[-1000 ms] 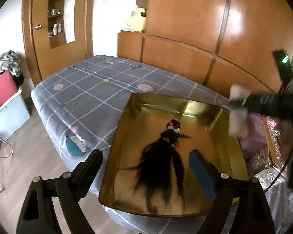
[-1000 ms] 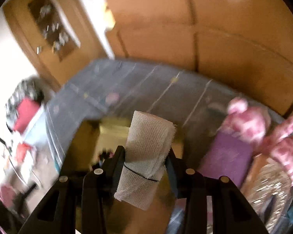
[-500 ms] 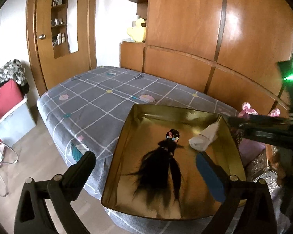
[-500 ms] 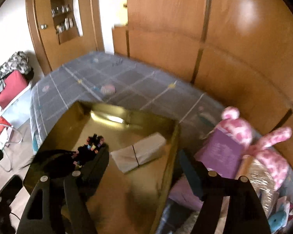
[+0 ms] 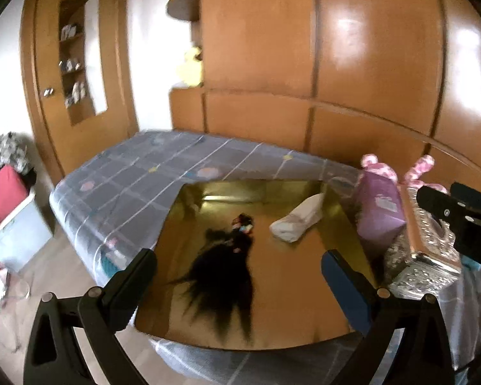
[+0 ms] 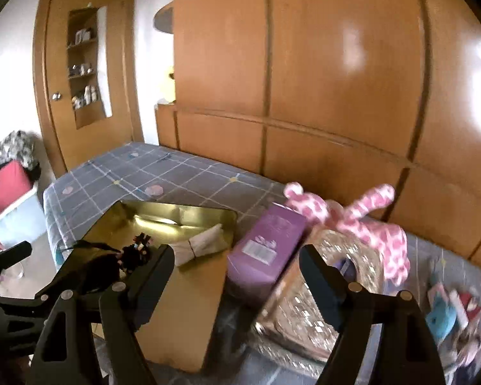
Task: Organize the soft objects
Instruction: 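Move both tools back to the pile and grasp the blue plush with the left tool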
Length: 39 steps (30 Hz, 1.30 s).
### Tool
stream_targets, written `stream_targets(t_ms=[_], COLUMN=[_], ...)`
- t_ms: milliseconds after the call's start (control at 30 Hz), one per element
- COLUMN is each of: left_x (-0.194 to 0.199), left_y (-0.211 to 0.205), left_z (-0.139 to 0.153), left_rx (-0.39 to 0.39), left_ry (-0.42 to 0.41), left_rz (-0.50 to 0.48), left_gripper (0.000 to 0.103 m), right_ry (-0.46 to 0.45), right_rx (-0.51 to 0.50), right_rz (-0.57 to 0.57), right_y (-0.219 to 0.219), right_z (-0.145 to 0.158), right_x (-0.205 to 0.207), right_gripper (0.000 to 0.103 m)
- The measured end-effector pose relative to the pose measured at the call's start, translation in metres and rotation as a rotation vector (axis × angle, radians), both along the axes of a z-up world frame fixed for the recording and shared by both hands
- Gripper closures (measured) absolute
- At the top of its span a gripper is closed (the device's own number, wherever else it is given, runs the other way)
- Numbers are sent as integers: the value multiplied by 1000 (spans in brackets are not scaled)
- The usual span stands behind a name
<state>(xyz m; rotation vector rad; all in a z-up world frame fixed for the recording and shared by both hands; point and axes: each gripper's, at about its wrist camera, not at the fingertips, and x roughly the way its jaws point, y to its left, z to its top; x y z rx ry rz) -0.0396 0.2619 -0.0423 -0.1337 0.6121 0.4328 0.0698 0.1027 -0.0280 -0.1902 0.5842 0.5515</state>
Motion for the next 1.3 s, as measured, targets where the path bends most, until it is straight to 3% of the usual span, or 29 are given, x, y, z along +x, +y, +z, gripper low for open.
stream_targets(t_ms=[100,400,467,600,833,1100,1300], left_x=[0,15,20,27,42,63,96], left_y=[-16,-67,-83,-117,-171,-226,-269], left_z=[4,0,-4,-12,-17,-13,-14], left_rx=[37,-46,-23,30,-28,-34,-92], left_ry=[-18,28,46,80,133,146,220], left_rz=[-44,-237,-278,-396,-652,-809,-883], left_gripper=[0,0,0,0,0,0,0], right_ry=[20,123,132,157,179,165,165], right_rx=[32,194,210,218,235,318,351], right_rz=[-13,-43,-81,-190,-475,-755,-835], right_y=[-20,-97,-118,-170,-280,-381,-421], right_z=[1,0,-1,-7,-15,-12,-20], right_x=[-2,-5,-5,-7,-18,-32,-25], right_gripper=[21,13,13,13,13,13,13])
